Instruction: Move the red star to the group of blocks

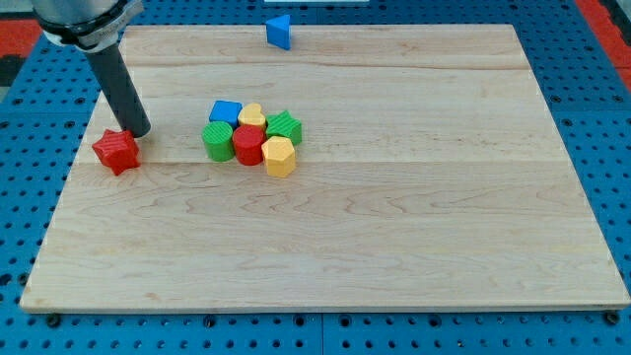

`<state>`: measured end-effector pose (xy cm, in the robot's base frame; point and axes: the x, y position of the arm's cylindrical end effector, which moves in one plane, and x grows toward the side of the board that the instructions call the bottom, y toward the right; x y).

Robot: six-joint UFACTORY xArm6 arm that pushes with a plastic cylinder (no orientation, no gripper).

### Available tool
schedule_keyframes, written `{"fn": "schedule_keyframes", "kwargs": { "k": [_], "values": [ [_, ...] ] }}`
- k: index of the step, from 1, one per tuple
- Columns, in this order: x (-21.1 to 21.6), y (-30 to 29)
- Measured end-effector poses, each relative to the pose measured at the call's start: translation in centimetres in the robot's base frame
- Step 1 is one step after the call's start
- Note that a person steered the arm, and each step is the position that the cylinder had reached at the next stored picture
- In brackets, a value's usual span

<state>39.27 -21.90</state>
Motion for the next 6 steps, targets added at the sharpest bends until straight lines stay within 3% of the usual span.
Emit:
{"fn": "schedule_keyframes", "kwargs": {
  "k": [1, 2, 4, 5, 6],
  "values": [
    [-1.7, -3.1],
    [3.9, -3.6],
    [8.0, 2.8],
    [13.0, -1.8],
    [14.2, 0.4]
  ]
}}
